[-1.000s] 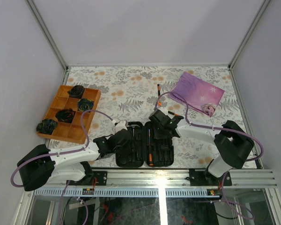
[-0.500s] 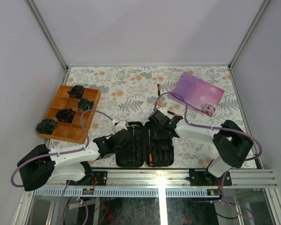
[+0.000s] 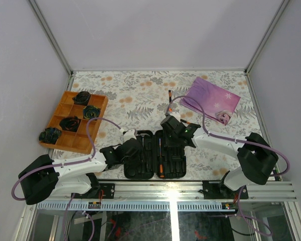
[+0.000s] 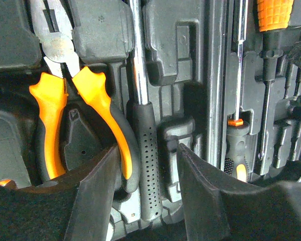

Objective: Sort the tools into containers
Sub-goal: Place the screwdriver in the storage box.

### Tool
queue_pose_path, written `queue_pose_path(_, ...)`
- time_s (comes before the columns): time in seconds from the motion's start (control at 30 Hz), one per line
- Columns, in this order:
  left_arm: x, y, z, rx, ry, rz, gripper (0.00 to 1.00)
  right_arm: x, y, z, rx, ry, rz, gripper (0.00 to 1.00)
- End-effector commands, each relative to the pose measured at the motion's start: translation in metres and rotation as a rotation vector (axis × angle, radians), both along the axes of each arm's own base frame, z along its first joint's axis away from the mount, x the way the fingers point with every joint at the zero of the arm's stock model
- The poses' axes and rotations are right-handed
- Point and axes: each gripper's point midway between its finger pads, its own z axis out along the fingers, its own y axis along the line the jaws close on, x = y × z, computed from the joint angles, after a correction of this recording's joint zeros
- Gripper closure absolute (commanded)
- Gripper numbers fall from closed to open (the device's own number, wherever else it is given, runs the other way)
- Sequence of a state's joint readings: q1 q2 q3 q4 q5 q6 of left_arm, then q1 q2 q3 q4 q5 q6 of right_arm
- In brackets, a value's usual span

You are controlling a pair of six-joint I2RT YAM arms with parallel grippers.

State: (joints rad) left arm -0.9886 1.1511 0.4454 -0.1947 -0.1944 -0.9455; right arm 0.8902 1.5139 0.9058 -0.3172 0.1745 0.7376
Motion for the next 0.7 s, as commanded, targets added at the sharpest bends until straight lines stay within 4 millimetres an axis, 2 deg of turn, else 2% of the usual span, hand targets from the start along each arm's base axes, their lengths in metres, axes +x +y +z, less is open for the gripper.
queue_pose_path(0.0, -0.008, 0.008, -0.013, 0.042, 0.024, -0.015, 0.52, 0.014, 0.005, 0.018, -0.011, -0.056, -0.006, 0.66)
queue_pose_path(0.23, -0.007, 0.006, -0.013, 0.046, 0.024, -0.019, 0.52, 0.021, 0.001, 0.014, -0.073, -0.055, -0.021, 0.79)
queue_pose_path(0.67, -0.007, 0.006, -0.014, 0.050, 0.027, -0.024, 0.52, 0.014, 0.000, -0.011, -0.106, 0.021, -0.001, 0.82)
